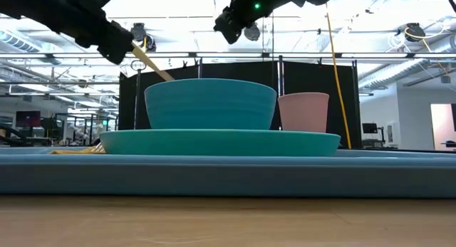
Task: Set up tray
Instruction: Put the knife on top of the yellow napkin beside the spoon
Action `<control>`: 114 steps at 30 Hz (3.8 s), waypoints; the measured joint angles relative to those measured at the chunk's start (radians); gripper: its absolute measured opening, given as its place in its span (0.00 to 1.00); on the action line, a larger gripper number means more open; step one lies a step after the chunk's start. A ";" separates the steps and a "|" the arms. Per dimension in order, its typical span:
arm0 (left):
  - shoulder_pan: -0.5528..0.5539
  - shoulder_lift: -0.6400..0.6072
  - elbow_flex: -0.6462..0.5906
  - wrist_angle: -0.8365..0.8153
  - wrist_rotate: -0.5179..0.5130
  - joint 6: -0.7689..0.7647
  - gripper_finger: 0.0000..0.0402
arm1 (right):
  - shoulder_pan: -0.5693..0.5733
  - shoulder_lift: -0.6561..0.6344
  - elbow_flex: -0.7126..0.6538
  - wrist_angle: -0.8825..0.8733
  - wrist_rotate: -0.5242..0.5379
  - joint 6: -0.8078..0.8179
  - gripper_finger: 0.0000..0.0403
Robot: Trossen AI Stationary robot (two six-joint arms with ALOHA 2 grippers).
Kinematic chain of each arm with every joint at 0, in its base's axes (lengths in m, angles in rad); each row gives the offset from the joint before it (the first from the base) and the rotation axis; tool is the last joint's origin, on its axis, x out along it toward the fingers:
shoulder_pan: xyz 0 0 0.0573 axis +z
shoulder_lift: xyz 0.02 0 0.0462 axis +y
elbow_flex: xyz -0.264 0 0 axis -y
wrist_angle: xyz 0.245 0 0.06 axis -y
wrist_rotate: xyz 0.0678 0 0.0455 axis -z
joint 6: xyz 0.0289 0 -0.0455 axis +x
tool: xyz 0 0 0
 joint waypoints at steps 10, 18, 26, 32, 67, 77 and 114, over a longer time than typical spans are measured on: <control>0.053 0.002 0.011 -0.003 0.000 0.392 0.11 | -0.134 0.000 0.000 -0.067 -0.434 0.323 0.00; 0.049 0.099 0.013 -0.009 0.000 0.557 0.11 | -0.285 -0.060 0.000 -0.115 -0.858 0.748 0.00; 0.009 0.274 0.036 0.019 0.004 0.612 0.11 | -0.327 -0.118 0.000 -0.180 -0.916 0.850 0.00; -0.005 0.290 0.059 -0.012 0.002 0.520 0.11 | -0.337 -0.117 0.001 -0.212 -1.024 0.874 0.00; -0.246 0.297 0.059 -0.004 0.001 0.594 0.11 | -0.426 0.092 -0.033 -0.194 -1.646 1.585 0.21; -0.306 0.297 0.079 -0.002 0.000 0.690 0.11 | -0.410 0.140 -0.032 -0.072 -1.659 1.764 0.42; -0.331 0.297 0.131 0.000 0.000 0.697 0.11 | -0.375 0.244 -0.033 -0.015 -1.615 1.967 0.42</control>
